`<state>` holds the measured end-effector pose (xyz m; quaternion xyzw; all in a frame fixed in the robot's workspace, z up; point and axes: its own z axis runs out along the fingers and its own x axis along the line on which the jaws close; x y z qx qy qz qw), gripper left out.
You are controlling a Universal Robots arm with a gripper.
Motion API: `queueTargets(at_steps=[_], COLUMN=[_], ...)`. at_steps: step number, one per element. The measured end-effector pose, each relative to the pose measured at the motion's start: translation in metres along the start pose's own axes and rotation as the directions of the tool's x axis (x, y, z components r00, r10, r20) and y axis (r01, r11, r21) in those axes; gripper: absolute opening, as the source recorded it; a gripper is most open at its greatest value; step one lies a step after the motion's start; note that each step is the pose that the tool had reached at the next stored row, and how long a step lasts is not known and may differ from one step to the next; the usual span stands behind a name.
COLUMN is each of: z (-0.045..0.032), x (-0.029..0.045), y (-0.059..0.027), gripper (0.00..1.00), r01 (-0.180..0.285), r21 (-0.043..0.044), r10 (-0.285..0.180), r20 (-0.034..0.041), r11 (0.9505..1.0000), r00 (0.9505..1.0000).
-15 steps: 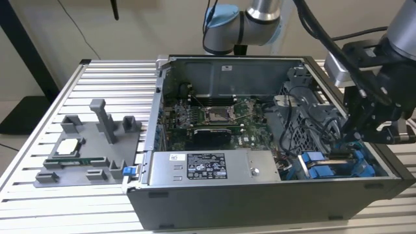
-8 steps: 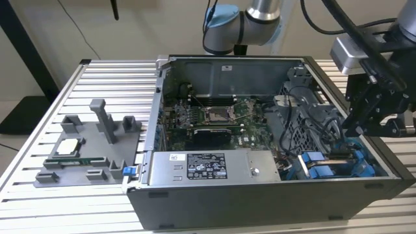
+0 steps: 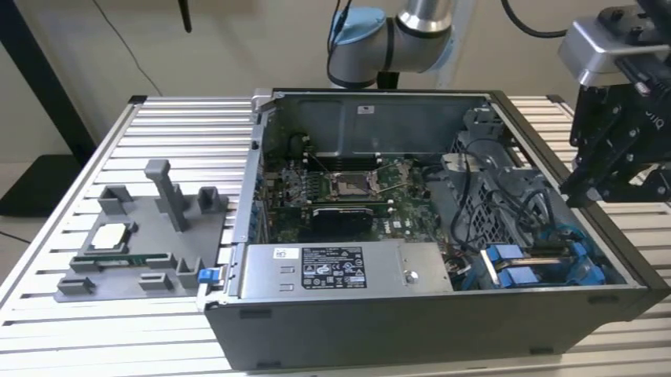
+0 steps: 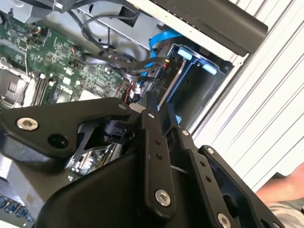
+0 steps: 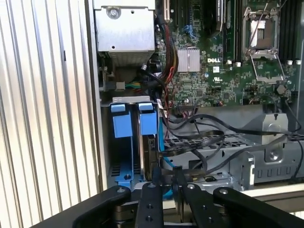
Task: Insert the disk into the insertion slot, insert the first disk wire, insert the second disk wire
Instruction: 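Insert the second disk wire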
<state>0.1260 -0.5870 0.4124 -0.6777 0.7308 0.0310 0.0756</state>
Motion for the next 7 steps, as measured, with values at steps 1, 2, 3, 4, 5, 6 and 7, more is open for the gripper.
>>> queueTargets(at_steps=[1, 2, 3, 4, 5, 6, 7], z=[-0.0021, -0.0022, -0.0022, -0.0023, -0.0023, -0.0023, -0.0023], x=[-0.0003, -0.0004, -0.0004, -0.0004, -0.0004, -0.0004, -0.0004], y=[-0.0006, -0.0007, -0.0007, -0.0008, -0.0008, -0.0008, -0.0008], gripper=[1.00, 1.00, 1.00, 1.00, 1.00, 1.00, 1.00], r01=[0.000, 0.000, 0.000, 0.000, 0.000, 0.000, 0.000], r21=[-0.0004, -0.0006, -0.0009, -0.0013, -0.0017, -0.0017, -0.0018], r10=[0.000, 0.000, 0.000, 0.000, 0.000, 0.000, 0.000], r20=[0.0001, 0.0003, 0.0003, 0.0001, 0.0000, 0.0000, 0.0001], r11=[1.0000, 1.0000, 1.0000, 1.0000, 1.0000, 1.0000, 1.0000], r00=[1.0000, 1.0000, 1.0000, 1.0000, 1.0000, 1.0000, 1.0000])
